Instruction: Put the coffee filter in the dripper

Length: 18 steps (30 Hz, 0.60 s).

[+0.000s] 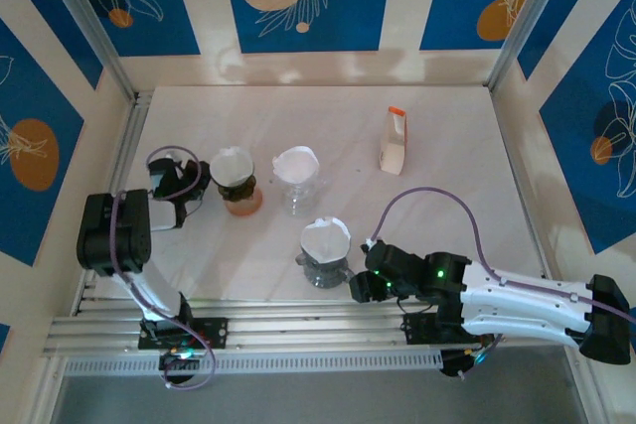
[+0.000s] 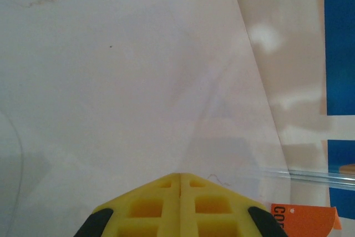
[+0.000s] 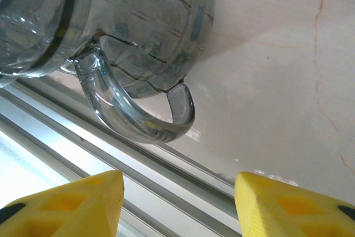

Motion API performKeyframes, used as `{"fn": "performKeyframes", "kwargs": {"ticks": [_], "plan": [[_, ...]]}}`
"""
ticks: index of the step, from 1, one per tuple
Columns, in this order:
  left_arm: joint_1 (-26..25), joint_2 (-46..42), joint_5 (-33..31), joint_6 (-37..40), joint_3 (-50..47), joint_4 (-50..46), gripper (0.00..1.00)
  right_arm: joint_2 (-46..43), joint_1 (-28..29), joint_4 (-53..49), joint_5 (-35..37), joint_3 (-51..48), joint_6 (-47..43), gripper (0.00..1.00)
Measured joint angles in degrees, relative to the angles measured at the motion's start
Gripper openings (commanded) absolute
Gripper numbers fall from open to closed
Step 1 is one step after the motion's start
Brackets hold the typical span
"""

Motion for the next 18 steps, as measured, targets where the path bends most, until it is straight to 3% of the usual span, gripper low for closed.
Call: {"fn": "performKeyframes", "kwargs": {"ticks": [18], "plan": [[-1.55, 8.57, 5.09, -9.25, -1.14, 20.74, 0.0, -1.7, 0.2, -3.06, 1.38, 2.05, 0.17, 0.56]]}}
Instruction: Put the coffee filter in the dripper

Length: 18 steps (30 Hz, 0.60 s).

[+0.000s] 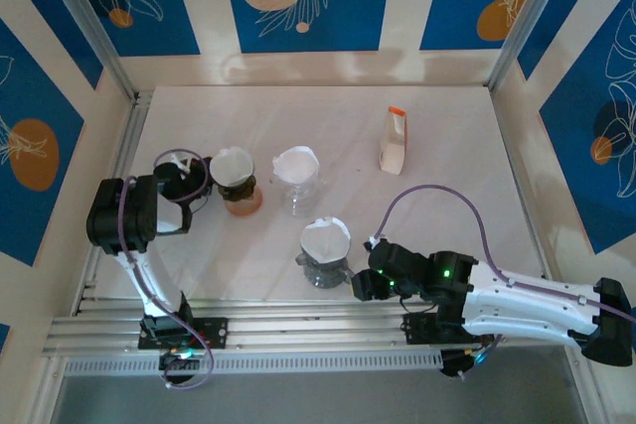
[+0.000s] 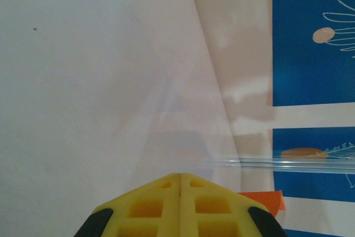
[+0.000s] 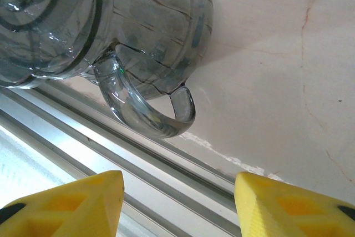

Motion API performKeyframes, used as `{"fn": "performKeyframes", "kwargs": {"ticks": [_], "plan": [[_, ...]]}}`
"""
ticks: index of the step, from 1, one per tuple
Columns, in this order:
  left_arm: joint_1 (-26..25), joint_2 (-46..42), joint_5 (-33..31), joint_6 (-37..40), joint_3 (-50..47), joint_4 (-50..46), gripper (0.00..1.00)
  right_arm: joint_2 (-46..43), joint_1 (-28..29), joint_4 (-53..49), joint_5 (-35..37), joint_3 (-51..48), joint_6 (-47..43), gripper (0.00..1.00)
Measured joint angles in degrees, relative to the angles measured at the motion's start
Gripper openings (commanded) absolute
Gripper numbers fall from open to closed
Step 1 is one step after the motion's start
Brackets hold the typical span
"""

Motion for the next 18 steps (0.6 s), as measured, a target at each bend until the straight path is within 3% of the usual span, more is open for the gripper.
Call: {"fn": "performKeyframes", "kwargs": {"ticks": [18], "plan": [[-1.88, 0.04, 0.42, -2.51, -5.42, 7.85, 0.0, -0.46, 0.39, -1.09, 1.03, 0.83, 0.0, 0.56]]}}
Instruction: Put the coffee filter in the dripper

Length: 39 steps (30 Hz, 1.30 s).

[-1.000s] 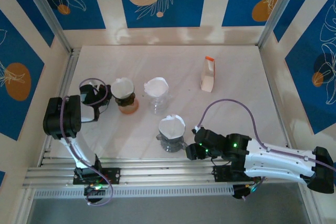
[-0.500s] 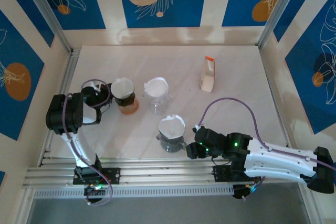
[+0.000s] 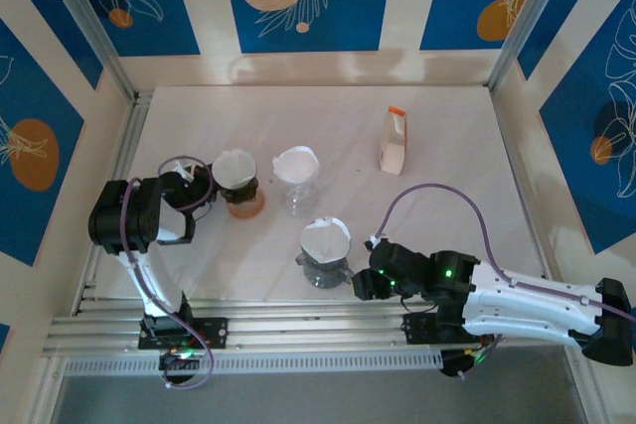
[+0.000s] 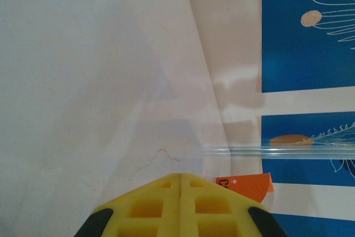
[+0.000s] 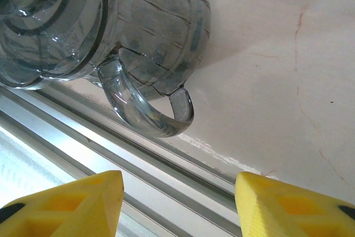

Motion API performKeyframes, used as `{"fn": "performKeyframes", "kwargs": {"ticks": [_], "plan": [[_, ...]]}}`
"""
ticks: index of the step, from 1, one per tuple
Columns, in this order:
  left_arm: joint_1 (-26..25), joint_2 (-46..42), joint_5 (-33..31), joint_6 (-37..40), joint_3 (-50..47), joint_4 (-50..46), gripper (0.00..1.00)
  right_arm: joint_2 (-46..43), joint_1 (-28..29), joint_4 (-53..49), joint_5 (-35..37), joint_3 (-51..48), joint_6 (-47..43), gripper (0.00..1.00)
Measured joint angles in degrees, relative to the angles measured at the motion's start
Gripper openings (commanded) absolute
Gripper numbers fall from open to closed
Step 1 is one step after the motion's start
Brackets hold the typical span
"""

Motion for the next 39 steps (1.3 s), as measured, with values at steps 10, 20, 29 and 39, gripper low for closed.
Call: {"fn": "performKeyframes", "kwargs": {"ticks": [10, 20, 29, 39], "plan": [[-3.89, 1.27, -0.39, -1.44, -2.05, 4.68, 0.0, -0.02, 0.33, -0.22, 0.81, 0.02, 0.46, 0.56], [-8.7, 0.85, -2.27, -1.36, -5.49, 5.07, 0.0, -0.02, 0.37, -0.37, 1.49, 0.02, 0.92, 0.56], [-11.02, -0.94, -4.33, -0.79, -9.25, 5.07, 0.0, 0.0, 0.42, -0.13, 1.99, 0.02, 1.49, 0.56], [-10.95, -1.62, -4.79, -0.46, -9.44, 4.85, 0.0, 0.17, 2.45, 2.32, 0.98, -1.31, 2.29, 0.44]]}}
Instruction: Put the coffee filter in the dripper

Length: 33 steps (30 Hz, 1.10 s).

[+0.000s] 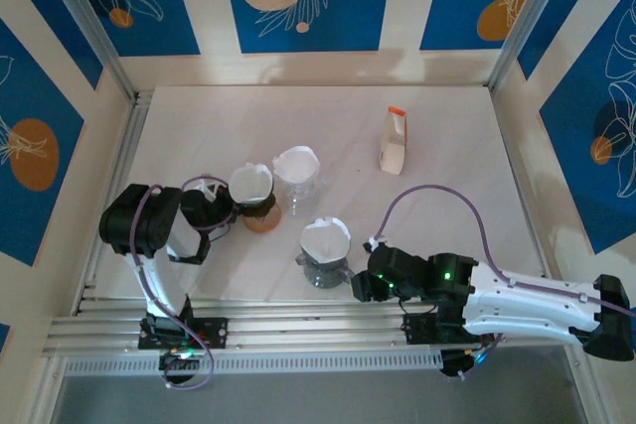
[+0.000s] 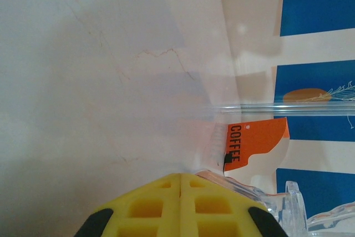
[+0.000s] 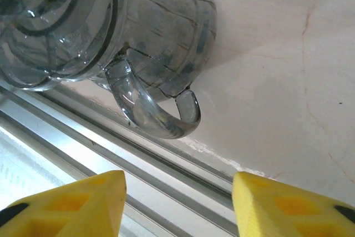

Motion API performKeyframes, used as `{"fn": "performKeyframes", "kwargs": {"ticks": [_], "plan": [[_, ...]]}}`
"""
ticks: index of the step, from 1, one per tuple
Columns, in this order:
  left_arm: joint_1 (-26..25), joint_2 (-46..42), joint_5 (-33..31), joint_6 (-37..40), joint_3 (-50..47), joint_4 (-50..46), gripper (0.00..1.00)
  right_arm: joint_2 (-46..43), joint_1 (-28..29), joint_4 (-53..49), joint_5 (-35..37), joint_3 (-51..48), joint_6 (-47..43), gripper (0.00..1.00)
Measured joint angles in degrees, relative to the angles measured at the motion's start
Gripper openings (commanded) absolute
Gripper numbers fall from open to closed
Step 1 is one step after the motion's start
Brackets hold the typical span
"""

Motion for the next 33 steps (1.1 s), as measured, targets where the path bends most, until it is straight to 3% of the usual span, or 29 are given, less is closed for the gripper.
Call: {"fn": "performKeyframes", "kwargs": {"ticks": [9, 33], "plan": [[0.22, -1.27, 0.02, 0.07, 0.0, -0.74, 0.0, 6.23, 0.11, 5.77, -0.92, -1.18, -0.48, 0.28], [0.83, -1.81, 0.02, 0.09, -0.5, -2.03, 0.0, 26.47, -10.08, 24.92, -4.24, 2.21, -9.05, 0.24]]}}
